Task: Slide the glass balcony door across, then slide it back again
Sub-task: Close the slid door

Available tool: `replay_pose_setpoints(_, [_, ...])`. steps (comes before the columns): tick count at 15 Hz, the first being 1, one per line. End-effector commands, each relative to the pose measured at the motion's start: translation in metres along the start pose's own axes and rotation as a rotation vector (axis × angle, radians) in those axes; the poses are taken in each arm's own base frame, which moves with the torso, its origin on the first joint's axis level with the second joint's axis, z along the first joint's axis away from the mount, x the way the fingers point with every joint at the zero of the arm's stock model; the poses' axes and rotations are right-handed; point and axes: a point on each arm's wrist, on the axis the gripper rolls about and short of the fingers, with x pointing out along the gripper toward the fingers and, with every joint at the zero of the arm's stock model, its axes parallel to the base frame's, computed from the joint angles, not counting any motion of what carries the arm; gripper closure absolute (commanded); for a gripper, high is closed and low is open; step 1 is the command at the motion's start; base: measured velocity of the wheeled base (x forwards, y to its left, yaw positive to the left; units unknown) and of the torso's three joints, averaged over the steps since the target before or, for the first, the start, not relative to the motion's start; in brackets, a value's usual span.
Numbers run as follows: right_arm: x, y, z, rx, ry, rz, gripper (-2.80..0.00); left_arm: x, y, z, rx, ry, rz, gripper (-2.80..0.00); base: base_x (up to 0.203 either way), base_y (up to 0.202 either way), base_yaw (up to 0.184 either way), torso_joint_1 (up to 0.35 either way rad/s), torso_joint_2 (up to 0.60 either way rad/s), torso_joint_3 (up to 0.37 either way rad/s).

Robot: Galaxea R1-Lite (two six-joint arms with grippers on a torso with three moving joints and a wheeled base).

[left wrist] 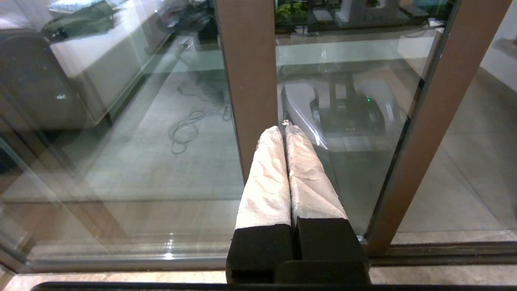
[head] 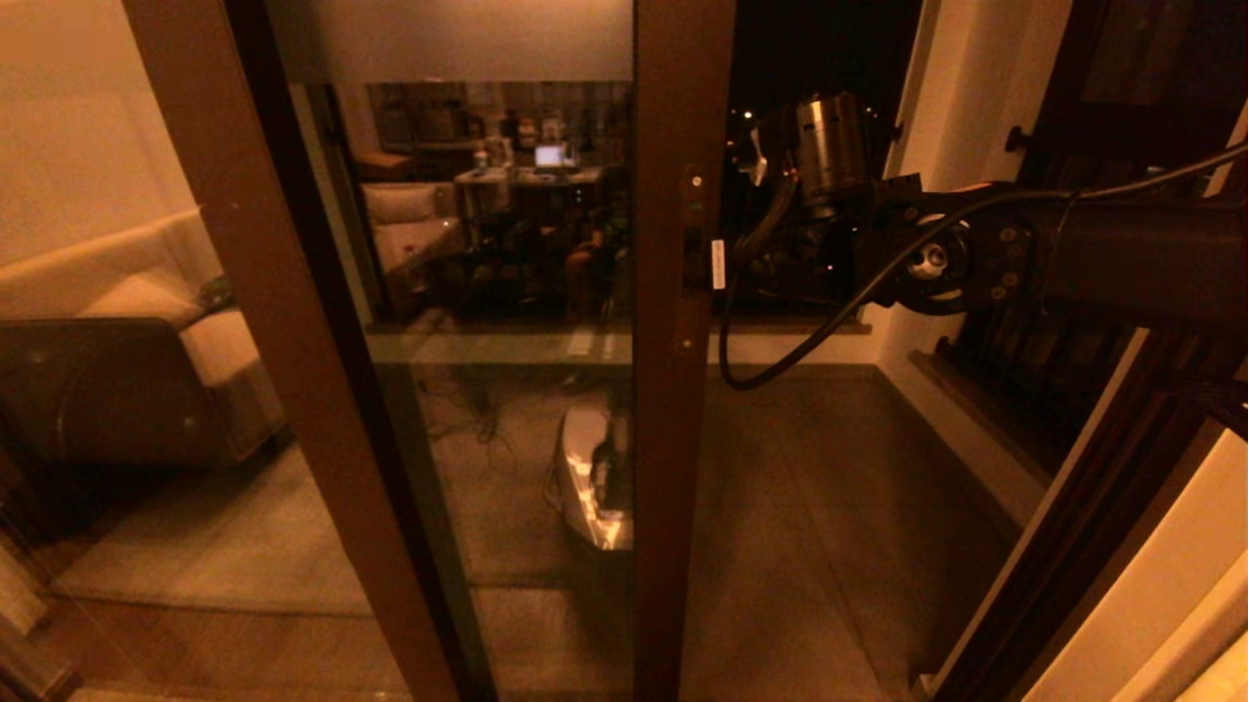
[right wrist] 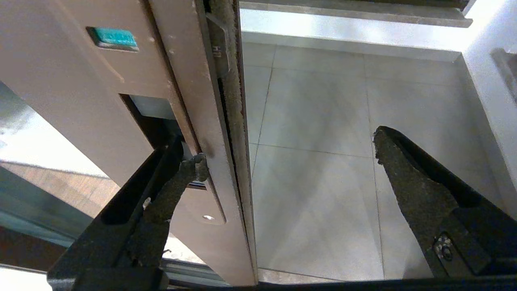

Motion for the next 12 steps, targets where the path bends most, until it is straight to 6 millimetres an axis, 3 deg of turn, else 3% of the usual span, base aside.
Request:
replay_pose_setpoints(1, [0.002, -0.005, 0.0, 0.003, 0.0, -0.015, -2.8, 0.0, 0.0, 0.0, 0.0, 0.001, 0.0, 0.0, 0.0, 0.0, 0.0, 0.0, 0.0, 0.0])
replay_pose_setpoints(12, [0.01, -0.029, 0.002, 0.014, 0.003, -0.071, -2.8, 0.0, 0.0, 0.0, 0.0, 0.001, 0.0, 0.0, 0.0, 0.0, 0.0, 0.0, 0.0, 0.0])
